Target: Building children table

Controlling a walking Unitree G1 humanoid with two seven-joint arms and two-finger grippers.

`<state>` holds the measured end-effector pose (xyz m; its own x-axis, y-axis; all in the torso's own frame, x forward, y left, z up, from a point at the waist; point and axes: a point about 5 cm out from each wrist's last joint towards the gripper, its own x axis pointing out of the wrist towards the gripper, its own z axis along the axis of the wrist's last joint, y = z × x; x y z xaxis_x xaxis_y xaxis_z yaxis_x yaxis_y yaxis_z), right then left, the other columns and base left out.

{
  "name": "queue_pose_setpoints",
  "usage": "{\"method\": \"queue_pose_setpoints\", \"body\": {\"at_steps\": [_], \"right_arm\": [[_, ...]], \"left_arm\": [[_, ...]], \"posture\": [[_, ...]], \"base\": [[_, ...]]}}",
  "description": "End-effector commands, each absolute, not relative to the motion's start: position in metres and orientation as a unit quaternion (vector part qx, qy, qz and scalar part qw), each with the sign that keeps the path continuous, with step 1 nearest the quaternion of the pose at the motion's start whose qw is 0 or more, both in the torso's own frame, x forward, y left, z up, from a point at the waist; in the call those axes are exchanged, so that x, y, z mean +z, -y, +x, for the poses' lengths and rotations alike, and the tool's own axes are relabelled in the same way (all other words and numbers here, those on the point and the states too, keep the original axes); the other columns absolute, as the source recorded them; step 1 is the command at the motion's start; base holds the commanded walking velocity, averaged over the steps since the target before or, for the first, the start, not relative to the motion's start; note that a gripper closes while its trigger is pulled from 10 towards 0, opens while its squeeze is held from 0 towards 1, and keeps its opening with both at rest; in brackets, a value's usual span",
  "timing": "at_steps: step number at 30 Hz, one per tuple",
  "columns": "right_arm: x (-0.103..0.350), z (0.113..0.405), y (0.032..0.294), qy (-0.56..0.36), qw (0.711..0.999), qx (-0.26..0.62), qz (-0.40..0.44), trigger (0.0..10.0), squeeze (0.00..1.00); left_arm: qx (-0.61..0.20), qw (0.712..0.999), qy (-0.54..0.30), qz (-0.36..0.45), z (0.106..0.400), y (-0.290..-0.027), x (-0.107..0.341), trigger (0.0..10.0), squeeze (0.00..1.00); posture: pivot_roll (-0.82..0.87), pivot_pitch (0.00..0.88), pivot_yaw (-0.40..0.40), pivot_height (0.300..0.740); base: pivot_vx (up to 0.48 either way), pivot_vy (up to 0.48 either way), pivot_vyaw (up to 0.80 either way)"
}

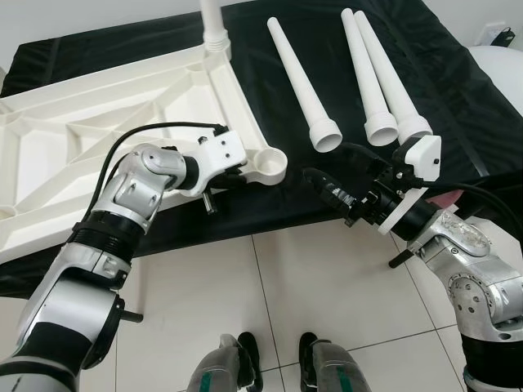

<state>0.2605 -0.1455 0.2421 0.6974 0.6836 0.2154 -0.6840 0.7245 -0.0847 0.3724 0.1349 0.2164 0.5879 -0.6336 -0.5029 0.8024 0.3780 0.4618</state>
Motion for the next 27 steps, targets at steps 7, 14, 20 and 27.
{"method": "queue_pose_setpoints", "body": {"at_steps": [7, 14, 20, 27], "right_arm": [[0.245, 0.258, 0.144, 0.123, 0.919, 0.375, 0.001, 10.0, 0.0], [0.246, 0.26, 0.145, 0.123, 0.918, 0.376, -0.001, 10.0, 0.0], [0.246, 0.26, 0.144, 0.123, 0.918, 0.376, -0.001, 10.0, 0.0], [0.245, 0.26, 0.144, 0.124, 0.919, 0.374, 0.0, 10.0, 0.0]], "left_arm": [[-0.234, 0.899, -0.169, 0.329, 0.381, -0.183, 0.19, 10.0, 0.0], [-0.327, 0.873, -0.141, 0.332, 0.366, -0.157, 0.191, 10.0, 0.0], [-0.42, 0.837, -0.108, 0.334, 0.347, -0.129, 0.193, 10.0, 0.0], [-0.485, 0.803, -0.091, 0.333, 0.327, -0.112, 0.195, 10.0, 0.0]], "posture": [[-0.11, 0.248, 0.092, 0.74], [-0.11, 0.248, 0.09, 0.74], [-0.11, 0.247, 0.09, 0.74], [-0.11, 0.241, 0.097, 0.74]], "base": [[0.0, 0.0, 0.0], [0.0, 0.0, 0.0], [0.0, 0.0, 0.0], [0.0, 0.0, 0.0]]}}
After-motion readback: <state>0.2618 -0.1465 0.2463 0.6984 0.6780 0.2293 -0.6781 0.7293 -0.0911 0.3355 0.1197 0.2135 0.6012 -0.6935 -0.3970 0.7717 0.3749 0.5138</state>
